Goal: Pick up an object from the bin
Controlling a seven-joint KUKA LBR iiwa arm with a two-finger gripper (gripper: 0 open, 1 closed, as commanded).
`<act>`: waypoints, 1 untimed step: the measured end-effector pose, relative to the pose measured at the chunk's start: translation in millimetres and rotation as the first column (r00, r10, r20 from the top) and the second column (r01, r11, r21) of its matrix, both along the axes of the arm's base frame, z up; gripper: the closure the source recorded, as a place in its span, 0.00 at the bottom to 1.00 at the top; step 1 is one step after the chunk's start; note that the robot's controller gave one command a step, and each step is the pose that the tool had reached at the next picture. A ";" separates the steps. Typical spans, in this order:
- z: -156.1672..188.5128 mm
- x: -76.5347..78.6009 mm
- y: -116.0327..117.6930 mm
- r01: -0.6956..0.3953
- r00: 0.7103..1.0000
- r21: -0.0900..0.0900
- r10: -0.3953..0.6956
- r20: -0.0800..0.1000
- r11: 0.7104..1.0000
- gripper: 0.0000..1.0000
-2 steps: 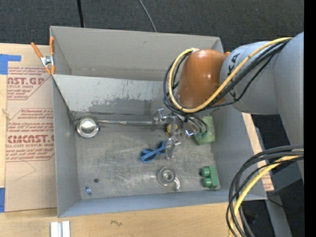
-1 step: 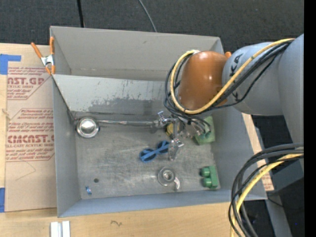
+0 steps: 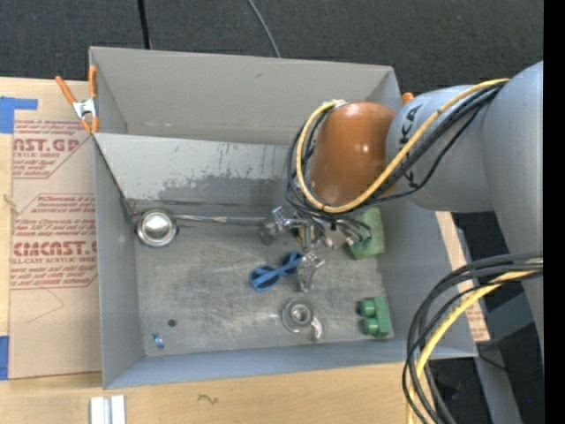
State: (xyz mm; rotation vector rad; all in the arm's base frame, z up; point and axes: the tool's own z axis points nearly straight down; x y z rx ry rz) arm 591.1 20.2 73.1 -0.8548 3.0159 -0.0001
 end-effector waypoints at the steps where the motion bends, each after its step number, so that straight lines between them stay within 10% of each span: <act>1: 1.2 1.0 0.7 0.001 1.000 -0.001 -0.001 -0.003 1.000 0.00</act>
Offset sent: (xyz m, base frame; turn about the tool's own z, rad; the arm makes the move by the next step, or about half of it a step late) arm 0.0000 0.0000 0.0000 0.0000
